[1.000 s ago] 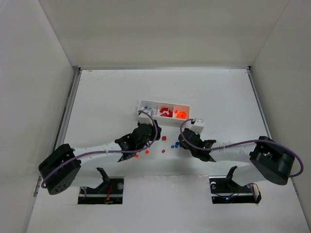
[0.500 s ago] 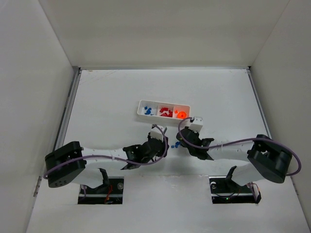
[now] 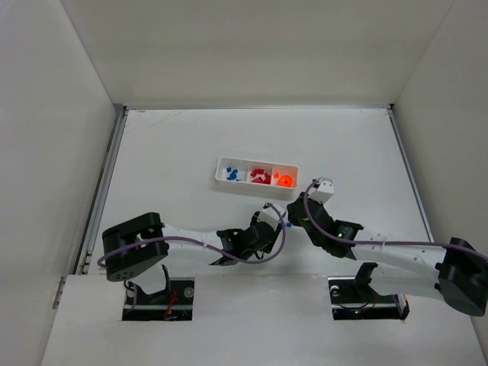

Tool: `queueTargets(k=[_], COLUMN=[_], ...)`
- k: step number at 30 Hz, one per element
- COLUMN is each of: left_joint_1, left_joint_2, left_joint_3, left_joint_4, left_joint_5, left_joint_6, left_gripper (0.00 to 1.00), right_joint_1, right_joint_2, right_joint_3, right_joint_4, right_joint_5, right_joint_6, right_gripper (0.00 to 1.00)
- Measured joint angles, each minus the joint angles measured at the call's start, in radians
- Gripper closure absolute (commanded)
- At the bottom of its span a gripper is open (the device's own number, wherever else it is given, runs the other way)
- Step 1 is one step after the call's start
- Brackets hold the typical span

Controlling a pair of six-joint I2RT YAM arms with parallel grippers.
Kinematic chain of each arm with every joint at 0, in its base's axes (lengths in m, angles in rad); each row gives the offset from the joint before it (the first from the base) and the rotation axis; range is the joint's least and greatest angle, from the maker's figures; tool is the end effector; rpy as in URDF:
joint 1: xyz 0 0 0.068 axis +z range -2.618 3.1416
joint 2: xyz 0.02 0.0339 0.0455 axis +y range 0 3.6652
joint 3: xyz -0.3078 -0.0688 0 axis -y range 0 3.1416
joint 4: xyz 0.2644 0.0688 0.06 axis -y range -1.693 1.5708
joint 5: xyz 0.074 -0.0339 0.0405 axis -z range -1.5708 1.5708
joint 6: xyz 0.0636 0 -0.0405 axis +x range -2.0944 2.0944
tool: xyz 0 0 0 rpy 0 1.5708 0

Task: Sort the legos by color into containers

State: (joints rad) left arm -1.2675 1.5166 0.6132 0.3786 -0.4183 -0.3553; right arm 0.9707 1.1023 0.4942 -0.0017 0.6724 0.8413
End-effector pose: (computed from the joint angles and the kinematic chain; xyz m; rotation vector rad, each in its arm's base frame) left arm 0.1227 -0.3057 0.1841 0.6875 1.9791 -0.5657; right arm 0.1647 0.1705 0.2154 0.2372 2.0446 0.3942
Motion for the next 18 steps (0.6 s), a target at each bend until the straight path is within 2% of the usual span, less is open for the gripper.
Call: queueTargets(k=[6,12,18], left_joint_1=[0.006,0.013,0.013], left_joint_2=[0.109,0.148,0.159], left_joint_3=[0.031,0.061,0.070], left_joint_4=[0.007,0.034,0.044], left_joint_5=[-0.006,-0.004,-0.004], left_joint_6=[0.043,0.061,0.074], left_gripper=[0.63,0.65,0.74], right_joint_1=[0.000,0.000,0.000], right_joint_2=[-0.071,-0.115,-0.122], right_joint_3=[-0.005,-0.022,-0.031], right_joint_4=[-0.021,-0.032,-0.038], right_joint_5=[-0.010,-0.021,-0.026], right_joint_6=[-0.015,-0.024,-0.026], right_gripper=[0.83,0.83,0.83])
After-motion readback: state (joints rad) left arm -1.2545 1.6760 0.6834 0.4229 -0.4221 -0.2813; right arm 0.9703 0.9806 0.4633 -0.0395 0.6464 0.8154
